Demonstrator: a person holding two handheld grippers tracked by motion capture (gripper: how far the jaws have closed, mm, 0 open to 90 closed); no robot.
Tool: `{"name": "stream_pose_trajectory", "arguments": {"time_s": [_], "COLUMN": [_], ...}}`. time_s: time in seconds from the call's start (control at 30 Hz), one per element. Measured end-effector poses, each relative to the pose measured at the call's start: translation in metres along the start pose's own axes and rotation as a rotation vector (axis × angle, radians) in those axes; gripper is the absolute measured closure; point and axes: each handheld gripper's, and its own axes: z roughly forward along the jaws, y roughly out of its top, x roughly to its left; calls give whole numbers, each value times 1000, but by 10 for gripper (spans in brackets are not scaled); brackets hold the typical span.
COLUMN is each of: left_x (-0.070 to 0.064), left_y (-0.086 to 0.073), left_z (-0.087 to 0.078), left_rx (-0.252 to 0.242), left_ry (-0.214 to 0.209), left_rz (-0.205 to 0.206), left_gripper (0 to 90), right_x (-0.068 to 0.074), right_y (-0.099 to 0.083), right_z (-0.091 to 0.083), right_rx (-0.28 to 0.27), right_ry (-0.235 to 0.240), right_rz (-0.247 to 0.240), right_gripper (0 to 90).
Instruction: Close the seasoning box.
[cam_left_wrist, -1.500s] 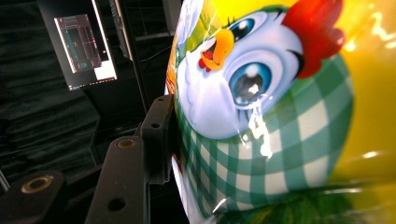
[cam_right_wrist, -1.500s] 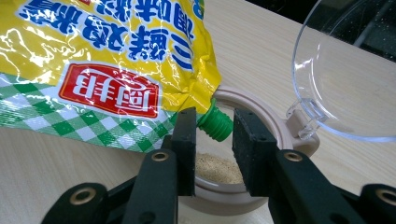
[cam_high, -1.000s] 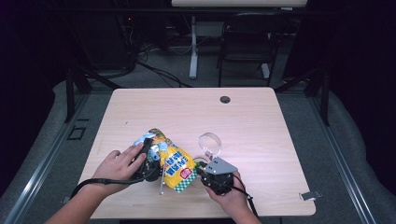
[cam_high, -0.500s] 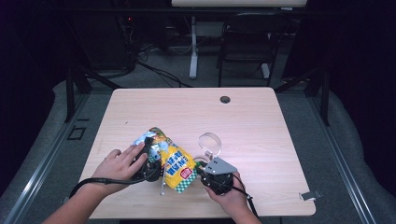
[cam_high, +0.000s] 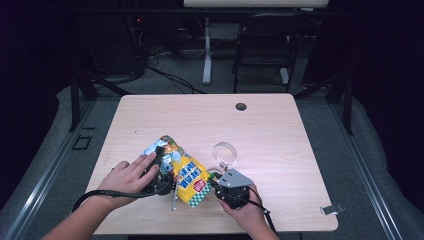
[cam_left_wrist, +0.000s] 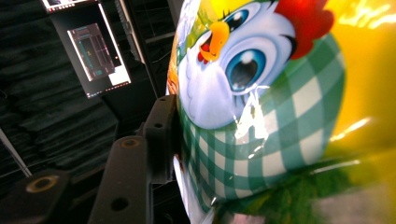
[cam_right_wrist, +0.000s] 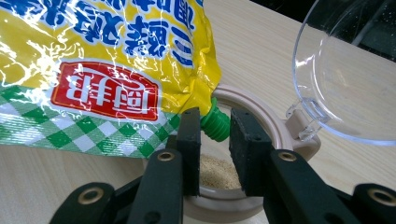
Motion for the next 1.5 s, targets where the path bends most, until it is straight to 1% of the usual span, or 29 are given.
{"name": "stream_pose_trajectory", "arguments": {"time_s": [0.13, 0.3, 0.67, 0.7, 0.77, 0.8, 0.97, 1.0, 1.1, 1.17, 1.2, 1.37, 1.4, 1.47, 1.5], "left_x": [0, 1, 4, 4, 4, 4, 5, 5, 5, 5, 6, 5, 6, 6, 8], "left_y": [0, 1, 1, 2, 2, 2, 3, 3, 3, 3, 3, 3, 3, 4, 4], "left_z": [-1, -2, -6, -6, -7, -7, -8, -9, -10, -10, -11, -12, -13, -14, -14], "left_rx": [1, 1, 4, 9, 6, 2, 0, 7, 6, 3, 3, 8, 11, 11, 13], "left_ry": [-6, -2, 18, 21, 25, 41, 48, 39, 43, 57, 56, 59, 49, 52, 59], "left_rz": [5, 19, 49, 60, 59, 69, 79, 73, 74, 90, 92, 87, 89, 98, 110], "left_gripper": [594, 605, 608, 609, 609, 610, 611, 611, 612, 613, 613, 615, 615, 616, 617], "right_x": [0, 0, 0, 0, 0, 0, 1, 1, 1, 1, 1, 1, 1, 1, 1], "right_y": [0, 0, 0, -1, -1, -1, -1, -1, -1, -1, -1, -1, -1, -1, -1], "right_z": [0, 0, 1, 1, 1, 1, 1, 1, 1, 1, 1, 1, 1, 1, 1], "right_rx": [-1, -2, -5, -6, -6, -6, -8, -8, -7, -7, -7, -6, -6, -6, -6], "right_ry": [-3, -5, -4, -4, -5, -5, -6, -6, -7, -8, -8, -9, -9, -10, -11], "right_rz": [-2, -3, -4, -4, -4, -5, -4, -4, -5, -6, -6, -7, -7, -8, -8], "right_gripper": [738, 738, 739, 739, 739, 739, 739, 738, 739, 739, 740, 740, 740, 740, 740]}}
